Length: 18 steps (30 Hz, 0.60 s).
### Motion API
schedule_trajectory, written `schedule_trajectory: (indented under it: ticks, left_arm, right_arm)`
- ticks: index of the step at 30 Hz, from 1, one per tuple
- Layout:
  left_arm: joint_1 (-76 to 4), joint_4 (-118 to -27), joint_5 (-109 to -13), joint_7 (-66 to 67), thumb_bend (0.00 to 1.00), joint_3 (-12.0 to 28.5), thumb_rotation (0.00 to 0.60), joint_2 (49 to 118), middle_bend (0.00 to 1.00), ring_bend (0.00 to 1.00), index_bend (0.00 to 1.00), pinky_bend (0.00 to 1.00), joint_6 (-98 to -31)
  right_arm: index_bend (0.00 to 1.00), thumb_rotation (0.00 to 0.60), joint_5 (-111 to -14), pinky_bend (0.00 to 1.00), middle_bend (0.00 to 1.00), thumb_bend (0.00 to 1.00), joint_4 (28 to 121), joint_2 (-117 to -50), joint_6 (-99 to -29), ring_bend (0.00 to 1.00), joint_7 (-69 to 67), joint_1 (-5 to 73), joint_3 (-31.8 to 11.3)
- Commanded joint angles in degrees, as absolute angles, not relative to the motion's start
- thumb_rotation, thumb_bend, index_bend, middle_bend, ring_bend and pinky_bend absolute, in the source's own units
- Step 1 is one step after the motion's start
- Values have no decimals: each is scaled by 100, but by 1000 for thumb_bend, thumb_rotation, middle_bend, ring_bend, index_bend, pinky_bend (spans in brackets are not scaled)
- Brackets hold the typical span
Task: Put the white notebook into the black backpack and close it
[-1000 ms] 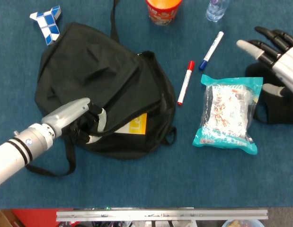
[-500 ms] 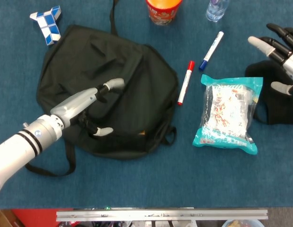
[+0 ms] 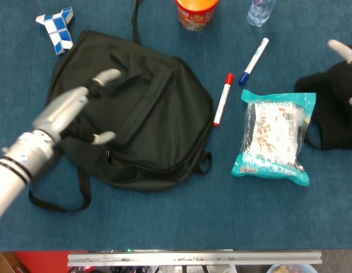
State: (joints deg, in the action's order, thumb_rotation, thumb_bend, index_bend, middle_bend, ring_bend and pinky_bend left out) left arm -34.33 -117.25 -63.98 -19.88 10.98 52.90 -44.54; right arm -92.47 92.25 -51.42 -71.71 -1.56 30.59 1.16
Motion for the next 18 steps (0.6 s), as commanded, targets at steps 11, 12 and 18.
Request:
schedule_trajectory:
  ticks: [11,12,18]
  left_arm:
    - [-1852,-10071,-7808,-899,206,460,600,5944,194,151,206,284,-7434]
    - [-1777,-10003,-7867,-836,206,419,600,5956,197,151,215,285,-7543]
    - [-1256,-9608,-8126,-517,206,299,600,6156,212,153,247,285,-8411]
  right_arm:
    - [298,600,-8700,357,399,247,9078,-5082,-8186,223,-181,1682,256]
    - [298,600,-8711,357,399,247,9011,-5114,-8260,223,-203,1594,277]
    - [300,600,-8881,357,401,247,8673,-5306,-8713,230,-259,1119,378]
